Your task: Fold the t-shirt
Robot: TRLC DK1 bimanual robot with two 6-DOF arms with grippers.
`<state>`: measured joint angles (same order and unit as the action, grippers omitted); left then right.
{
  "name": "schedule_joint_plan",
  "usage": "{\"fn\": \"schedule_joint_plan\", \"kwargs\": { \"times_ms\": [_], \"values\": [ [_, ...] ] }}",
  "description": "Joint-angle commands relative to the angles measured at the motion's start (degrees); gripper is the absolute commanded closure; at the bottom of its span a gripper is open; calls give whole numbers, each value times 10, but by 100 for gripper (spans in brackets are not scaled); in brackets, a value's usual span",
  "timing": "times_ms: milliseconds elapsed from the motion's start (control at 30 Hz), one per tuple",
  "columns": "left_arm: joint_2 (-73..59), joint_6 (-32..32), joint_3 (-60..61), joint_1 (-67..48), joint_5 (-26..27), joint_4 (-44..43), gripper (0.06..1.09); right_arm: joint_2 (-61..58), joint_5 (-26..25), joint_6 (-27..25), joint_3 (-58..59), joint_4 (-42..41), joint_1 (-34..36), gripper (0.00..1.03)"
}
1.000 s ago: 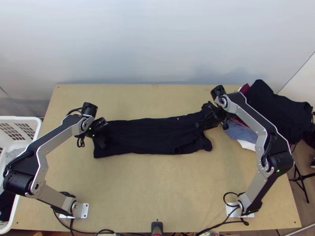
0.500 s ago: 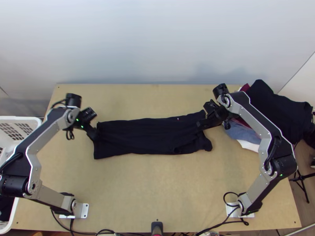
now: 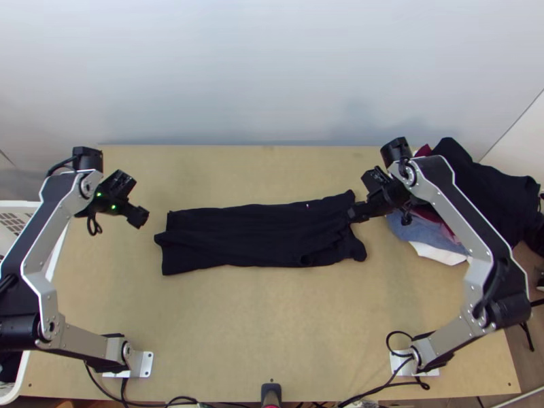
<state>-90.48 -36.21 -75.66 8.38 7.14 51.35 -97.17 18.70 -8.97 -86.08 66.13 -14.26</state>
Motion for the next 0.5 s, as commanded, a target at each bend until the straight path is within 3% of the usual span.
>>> {"fn": "schedule_joint_plan", "kwargs": {
  "times_ms": [0,133,333,467],
  "values": [
    [34,80,16,24,96,118,10,57,-3,-5,5,16,-24,79],
    [28,112,54,35,137,118,10,62,11,-12,9,17,-58,99],
    [3,163,52,66,170,114,10,29,45,-25,-28,5,-134,100],
    [-20,183,49,84,197,117,10,-27,56,-41,-53,-29,-140,100]
  ]
}}
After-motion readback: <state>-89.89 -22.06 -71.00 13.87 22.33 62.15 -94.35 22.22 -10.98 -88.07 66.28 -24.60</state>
